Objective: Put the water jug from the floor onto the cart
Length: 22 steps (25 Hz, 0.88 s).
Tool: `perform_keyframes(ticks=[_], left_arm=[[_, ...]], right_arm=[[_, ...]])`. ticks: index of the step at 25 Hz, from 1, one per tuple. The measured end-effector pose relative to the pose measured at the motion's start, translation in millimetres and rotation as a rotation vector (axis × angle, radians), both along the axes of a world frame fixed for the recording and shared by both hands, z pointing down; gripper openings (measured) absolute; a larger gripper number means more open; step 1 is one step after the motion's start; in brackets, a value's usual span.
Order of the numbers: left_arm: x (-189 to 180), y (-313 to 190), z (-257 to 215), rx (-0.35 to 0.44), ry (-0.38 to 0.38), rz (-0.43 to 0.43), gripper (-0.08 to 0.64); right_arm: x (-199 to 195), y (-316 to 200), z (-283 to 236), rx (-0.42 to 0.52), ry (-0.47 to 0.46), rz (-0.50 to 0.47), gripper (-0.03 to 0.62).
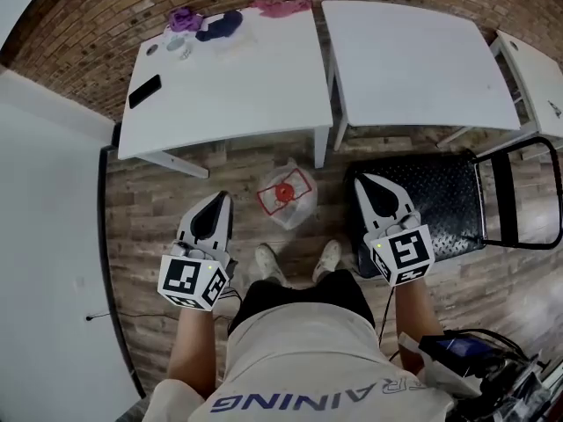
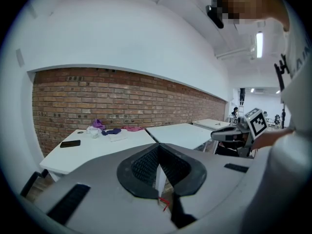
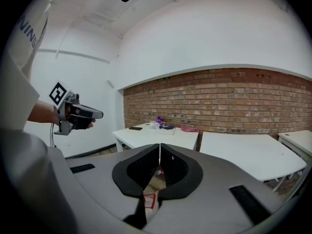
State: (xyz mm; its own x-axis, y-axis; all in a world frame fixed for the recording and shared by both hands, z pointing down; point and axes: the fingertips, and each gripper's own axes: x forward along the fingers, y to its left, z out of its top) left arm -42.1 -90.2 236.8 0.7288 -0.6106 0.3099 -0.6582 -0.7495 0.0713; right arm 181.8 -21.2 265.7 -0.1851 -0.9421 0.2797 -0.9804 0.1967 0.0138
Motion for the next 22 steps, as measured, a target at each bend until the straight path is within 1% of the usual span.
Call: perform_keyframes(ticks=[3,8,12,13,15,16,20,22], left_arm=[[-5.7,-8.1,9.6,-0.005,0.000,0.004,0.002],[-20.4,-21.0,21.8,-0.004,-0.015,0.002,0.002],[-43.7,-27.8,52.4,-0.043,-0.044,-0.025,0.002],[-50.6,-26.1,61.2,-0.061,-0.049,-0.042,0.002],[-64.0,-23.9,77.5,-0.095,-0.053,-0.074,0.002],[-70.3,-24.6,85.0,-0.108,-0.056,-0.085,0.002],[-89.9,-30.0,112.6,-0.134,-0.078,-0.111,0.002],[-94.7,-32.7,123.0,-0.150,-0.076,-0.118,0.002]], right_arm=[[-14.1,-6.6,10.5,-0.029,0.009,-0.012,0.006],[-34.9,-19.2,39.8,-0.120,0.008,-0.017,0.008],[-57.7,-42.7,79.0,-0.191,0.014,-0.054,0.011],[-64.8,-48.2,91.4,-0.213,0.015,-0.072,0.019],[-79.4,-59.9,118.0,-0.254,0.017,-0.101,0.072],[-86.6,-66.1,131.6,-0.271,0.019,-0.107,0.085],[-110.5,-84.9,182.6,-0.329,0.025,-0.125,0.103],[-117.4,-90.3,204.5,-0.353,0.021,-0.135,0.106]])
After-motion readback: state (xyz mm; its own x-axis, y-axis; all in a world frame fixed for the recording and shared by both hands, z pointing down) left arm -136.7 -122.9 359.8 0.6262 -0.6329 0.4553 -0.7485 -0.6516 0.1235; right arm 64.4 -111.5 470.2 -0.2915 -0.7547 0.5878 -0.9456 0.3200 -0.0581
